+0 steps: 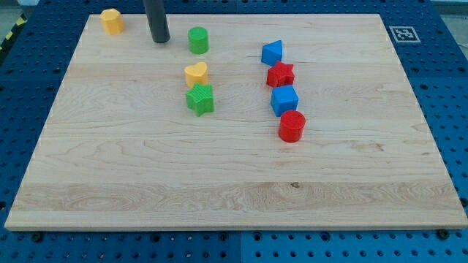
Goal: Move your arm to red circle
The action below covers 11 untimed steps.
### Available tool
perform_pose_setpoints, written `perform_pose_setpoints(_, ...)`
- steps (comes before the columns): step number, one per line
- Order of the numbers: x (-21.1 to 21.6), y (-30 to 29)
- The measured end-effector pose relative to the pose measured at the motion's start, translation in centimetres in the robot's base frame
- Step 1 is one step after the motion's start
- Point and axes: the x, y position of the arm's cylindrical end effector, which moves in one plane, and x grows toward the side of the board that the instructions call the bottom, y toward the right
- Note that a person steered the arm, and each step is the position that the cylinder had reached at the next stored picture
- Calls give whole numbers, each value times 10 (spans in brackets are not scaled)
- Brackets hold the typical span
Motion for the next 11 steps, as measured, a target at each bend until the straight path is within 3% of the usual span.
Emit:
perform_pose_setpoints(3, 65, 18)
perform_pose_setpoints(5, 166, 18)
perform_pose_setpoints(6, 217, 46)
perform_pose_setpoints(7, 221, 48)
perform_pose_setpoints(8, 229, 79)
perform_pose_setpoints(9, 232, 152)
perform_pose_setpoints(11, 232, 200)
